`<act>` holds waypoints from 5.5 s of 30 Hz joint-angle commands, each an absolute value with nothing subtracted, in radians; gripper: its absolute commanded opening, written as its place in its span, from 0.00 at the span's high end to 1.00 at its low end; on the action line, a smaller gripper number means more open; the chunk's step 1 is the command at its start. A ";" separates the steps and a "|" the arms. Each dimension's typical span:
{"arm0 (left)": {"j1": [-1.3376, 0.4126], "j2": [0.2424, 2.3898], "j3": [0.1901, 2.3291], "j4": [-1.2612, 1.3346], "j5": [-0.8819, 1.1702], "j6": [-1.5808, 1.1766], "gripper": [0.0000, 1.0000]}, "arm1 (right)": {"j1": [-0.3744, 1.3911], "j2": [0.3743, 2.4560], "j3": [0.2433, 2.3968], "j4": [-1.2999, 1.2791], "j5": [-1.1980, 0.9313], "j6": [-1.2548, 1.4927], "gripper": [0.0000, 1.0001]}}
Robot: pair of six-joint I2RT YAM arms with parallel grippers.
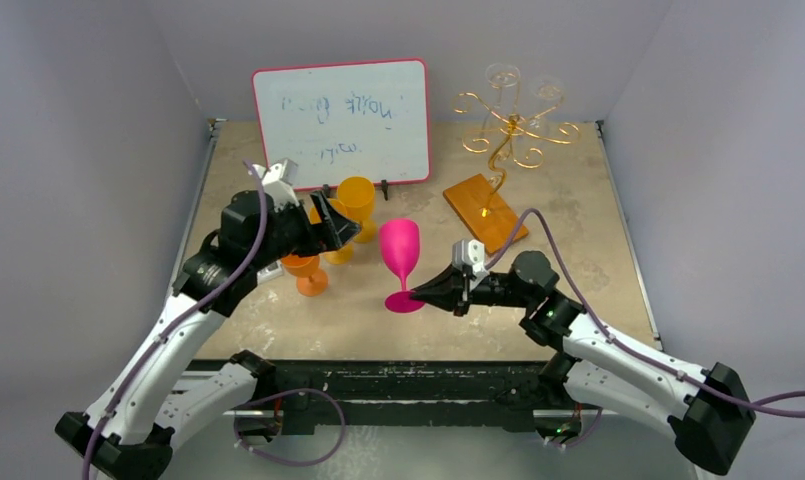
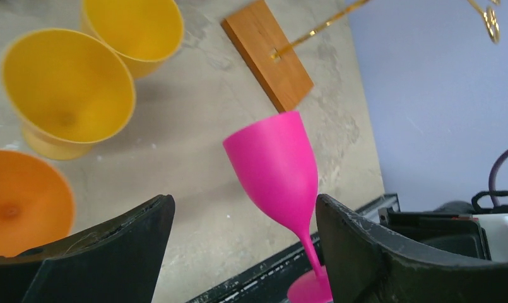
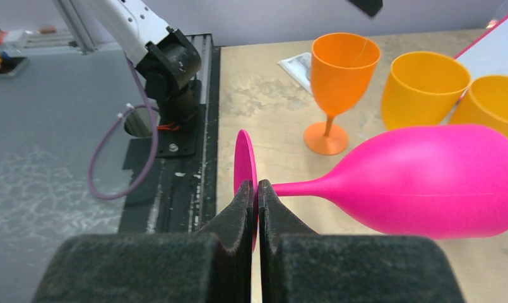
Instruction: Take the wine glass off the wine glass rack
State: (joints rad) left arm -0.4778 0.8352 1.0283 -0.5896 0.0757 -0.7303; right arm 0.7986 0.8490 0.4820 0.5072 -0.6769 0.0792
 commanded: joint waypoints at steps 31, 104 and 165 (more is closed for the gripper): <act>-0.550 1.138 1.203 -0.409 0.114 -1.065 0.15 | 0.903 0.797 0.490 0.311 -0.485 -0.775 1.00; -0.453 1.423 1.499 -0.970 0.568 -0.464 0.87 | 1.178 0.895 0.483 0.325 0.064 -1.309 1.00; -0.657 1.307 1.412 -0.908 -0.021 -0.495 1.00 | 1.178 0.512 0.304 0.663 0.201 -0.454 0.29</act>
